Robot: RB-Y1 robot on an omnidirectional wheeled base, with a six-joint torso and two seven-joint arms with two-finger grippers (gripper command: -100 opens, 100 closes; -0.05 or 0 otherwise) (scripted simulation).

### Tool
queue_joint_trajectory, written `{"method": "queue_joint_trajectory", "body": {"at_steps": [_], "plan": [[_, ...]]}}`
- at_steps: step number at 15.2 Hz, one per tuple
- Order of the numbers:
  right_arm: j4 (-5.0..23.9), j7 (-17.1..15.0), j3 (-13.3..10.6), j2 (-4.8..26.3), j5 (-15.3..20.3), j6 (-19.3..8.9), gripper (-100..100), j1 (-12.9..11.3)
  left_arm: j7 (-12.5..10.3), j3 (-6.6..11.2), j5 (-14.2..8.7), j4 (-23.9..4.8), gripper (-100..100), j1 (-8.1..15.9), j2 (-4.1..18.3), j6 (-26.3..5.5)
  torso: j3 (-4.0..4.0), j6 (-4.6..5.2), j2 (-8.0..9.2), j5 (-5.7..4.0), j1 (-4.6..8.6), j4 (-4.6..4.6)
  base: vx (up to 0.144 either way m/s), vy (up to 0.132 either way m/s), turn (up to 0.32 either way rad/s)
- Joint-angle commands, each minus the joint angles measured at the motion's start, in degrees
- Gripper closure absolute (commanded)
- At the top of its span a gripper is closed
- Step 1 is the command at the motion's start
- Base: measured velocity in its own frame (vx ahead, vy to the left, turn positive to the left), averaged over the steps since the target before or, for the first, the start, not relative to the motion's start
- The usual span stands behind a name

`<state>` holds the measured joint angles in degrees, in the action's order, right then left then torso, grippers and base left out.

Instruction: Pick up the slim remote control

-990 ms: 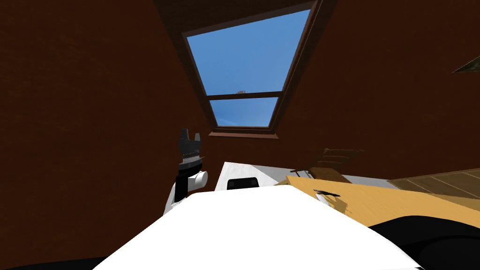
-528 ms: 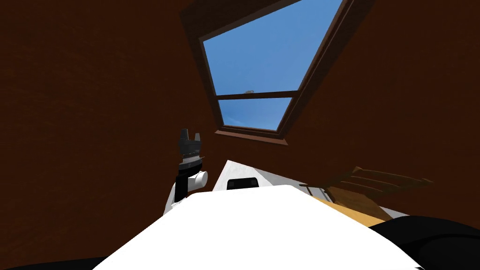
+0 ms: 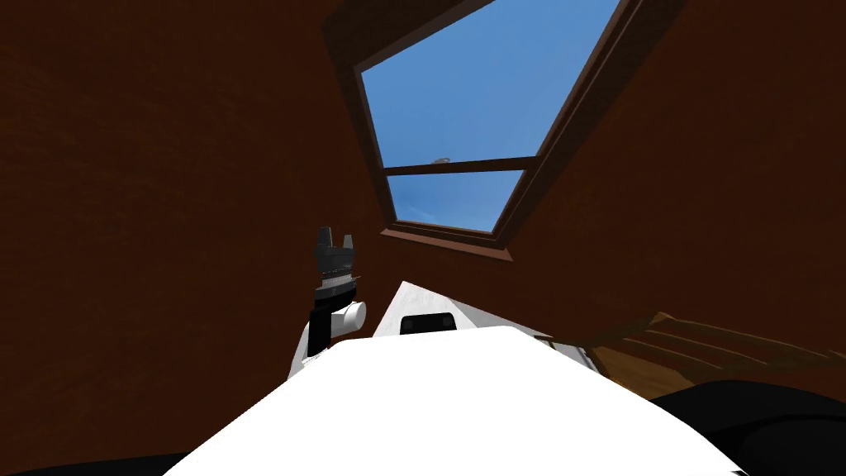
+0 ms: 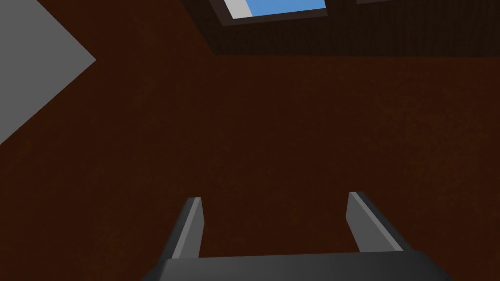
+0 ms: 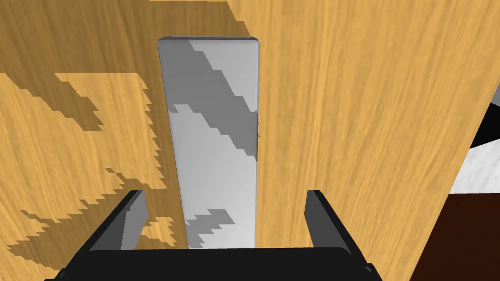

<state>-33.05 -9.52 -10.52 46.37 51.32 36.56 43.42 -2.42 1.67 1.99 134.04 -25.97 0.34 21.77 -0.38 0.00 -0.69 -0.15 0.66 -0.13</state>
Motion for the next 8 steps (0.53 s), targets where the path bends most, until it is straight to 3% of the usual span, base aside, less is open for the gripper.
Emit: {"method": "queue_joint_trajectory", "body": {"at_steps": [1, 2, 4, 8], "plan": [[1.71, 0.96, -0.15, -0.64, 0.14, 0.47, -100, -0.72, 0.0, 0.0, 0.0, 0.0, 0, 0.0, 0.0, 0.0, 0.0, 0.0, 0.0, 0.0, 0.0, 0.0, 0.028, -0.085, 0.031], [0.75, 0.3, -0.1, -0.29, 0.08, 0.14, -100, -0.31, 0.0, 0.0, 0.0, 0.0, 0, -0.01, 0.0, 0.0, 0.0, 0.04, 0.0, 0.0, -0.04, 0.0, 0.016, -0.043, 0.0], [2.34, 4.06, -0.22, -1.8, -2.01, 0.0, -100, -0.47, 0.0, 0.0, 0.0, 0.0, 0, -0.01, 0.0, 0.0, 0.01, 0.06, 0.01, 0.04, -0.22, 0.0, 0.038, -0.048, -0.067], [3.77, 8.41, -0.34, -3.26, -4.12, -0.19, -100, -0.59, 0.0, 0.0, 0.0, 0.0, 0, -0.01, 0.0, 0.0, -0.07, 0.06, -0.11, 0.04, -0.23, -0.03, 0.06, -0.052, -0.063]]}}
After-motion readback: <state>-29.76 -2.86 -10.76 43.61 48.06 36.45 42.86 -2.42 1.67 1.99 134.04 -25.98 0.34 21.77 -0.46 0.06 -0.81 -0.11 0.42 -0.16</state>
